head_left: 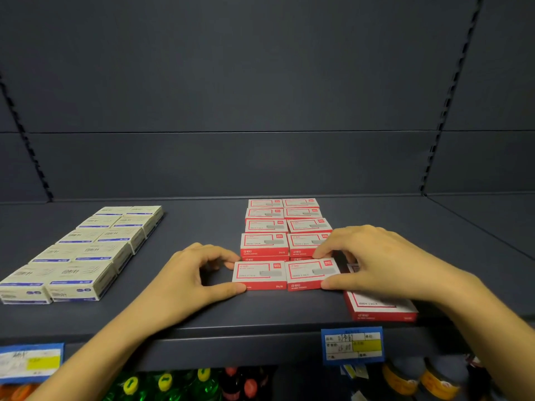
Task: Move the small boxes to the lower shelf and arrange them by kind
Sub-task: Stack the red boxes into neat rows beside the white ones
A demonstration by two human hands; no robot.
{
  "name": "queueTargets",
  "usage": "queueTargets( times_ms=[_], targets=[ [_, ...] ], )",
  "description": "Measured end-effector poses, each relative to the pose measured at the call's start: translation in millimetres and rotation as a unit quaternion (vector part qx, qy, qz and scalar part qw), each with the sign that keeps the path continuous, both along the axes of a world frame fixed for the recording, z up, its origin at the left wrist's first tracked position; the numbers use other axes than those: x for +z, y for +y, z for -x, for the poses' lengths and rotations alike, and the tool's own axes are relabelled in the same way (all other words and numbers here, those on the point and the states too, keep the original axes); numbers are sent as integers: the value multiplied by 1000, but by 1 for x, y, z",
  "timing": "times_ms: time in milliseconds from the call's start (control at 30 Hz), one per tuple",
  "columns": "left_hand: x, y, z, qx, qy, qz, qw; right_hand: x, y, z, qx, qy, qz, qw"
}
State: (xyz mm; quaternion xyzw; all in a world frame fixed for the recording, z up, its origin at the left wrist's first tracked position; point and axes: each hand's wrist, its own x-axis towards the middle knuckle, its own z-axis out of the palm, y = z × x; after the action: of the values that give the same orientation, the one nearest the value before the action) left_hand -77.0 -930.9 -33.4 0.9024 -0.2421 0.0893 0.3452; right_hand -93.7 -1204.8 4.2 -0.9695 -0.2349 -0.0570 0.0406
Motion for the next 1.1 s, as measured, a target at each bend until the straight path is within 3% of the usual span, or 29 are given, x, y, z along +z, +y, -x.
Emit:
queueTargets(
  times_ms=[133,233,400,567,933,1100],
  targets=[
    [1,-1,2,16,-8,10,1000,4,-11,3,-1,-2,-57,998],
    [2,-8,8,31,-64,32,997,11,-37,8,-5,10,-103,995],
    [7,-31,19,-26,-108,29,993,6,-82,16,-17,91,-134,987],
    [11,-61,25,-76,-95,13,993,-7,-98,19,-18,127,-154,980],
    [2,-111,22,-125,-102,-128,979,-13,-114,34,-23,74,-230,970],
    [0,-119,20,-154,-79,-105,979,-12,-123,39,-29,48,-240,969]
  ],
)
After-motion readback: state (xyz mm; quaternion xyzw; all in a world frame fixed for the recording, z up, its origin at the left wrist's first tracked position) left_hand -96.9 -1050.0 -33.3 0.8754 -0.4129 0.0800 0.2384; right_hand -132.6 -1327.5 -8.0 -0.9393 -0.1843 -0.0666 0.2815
